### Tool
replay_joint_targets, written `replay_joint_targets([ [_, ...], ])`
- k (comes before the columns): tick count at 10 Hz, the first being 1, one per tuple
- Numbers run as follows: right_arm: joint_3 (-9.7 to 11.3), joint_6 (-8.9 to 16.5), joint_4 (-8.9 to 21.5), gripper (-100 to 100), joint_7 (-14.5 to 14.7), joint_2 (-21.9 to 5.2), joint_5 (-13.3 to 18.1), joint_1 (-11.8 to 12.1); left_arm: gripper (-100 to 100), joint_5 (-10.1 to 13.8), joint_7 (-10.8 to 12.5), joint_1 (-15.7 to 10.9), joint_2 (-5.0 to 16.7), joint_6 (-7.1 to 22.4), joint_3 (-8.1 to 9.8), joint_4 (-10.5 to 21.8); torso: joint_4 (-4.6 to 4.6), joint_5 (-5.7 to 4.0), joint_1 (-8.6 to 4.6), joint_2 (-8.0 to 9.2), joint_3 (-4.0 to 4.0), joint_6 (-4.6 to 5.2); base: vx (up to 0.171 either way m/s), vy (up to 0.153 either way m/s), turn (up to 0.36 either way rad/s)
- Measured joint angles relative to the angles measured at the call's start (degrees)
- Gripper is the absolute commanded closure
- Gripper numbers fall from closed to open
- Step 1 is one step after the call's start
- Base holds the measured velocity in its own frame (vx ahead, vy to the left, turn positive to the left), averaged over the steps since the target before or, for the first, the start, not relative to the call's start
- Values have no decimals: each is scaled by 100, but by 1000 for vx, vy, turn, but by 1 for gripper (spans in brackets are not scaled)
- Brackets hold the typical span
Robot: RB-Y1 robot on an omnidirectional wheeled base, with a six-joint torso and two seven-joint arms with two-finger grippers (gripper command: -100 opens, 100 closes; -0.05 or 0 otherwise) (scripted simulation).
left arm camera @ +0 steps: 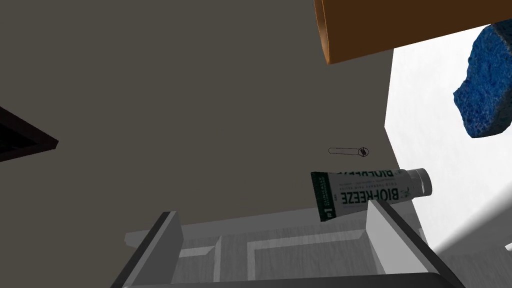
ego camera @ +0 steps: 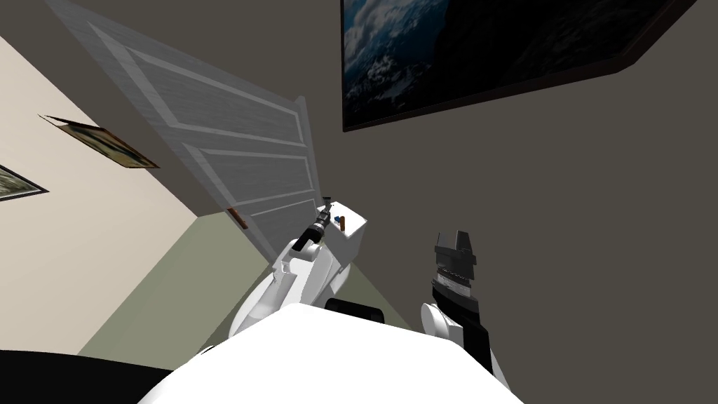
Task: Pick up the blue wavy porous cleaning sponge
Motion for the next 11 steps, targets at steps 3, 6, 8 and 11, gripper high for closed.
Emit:
replay_joint_targets([
  [3, 0, 0, 0, 0, 0, 0, 0, 0, -100, -17, -115, -329, 52, 397, 13, 280, 1, 0, 3, 4, 2, 0, -3, 3, -8],
  [6, 0, 0, 0, 0, 0, 0, 0, 0, -100, -11, -113, -348, 63, 430, 16, 294, 1, -1, -2, 2, 1, -1, 3, -3, 10],
  [8, 0, 0, 0, 0, 0, 0, 0, 0, -100, -11, -112, -349, 64, 429, 16, 295, 1, 0, 1, 4, 3, -1, 0, 0, 0],
  [11, 0, 0, 0, 0, 0, 0, 0, 0, -100, 11, -95, -432, 41, 522, -10, 342, 2, 1, 4, 7, 4, 0, -16, 12, -14],
])
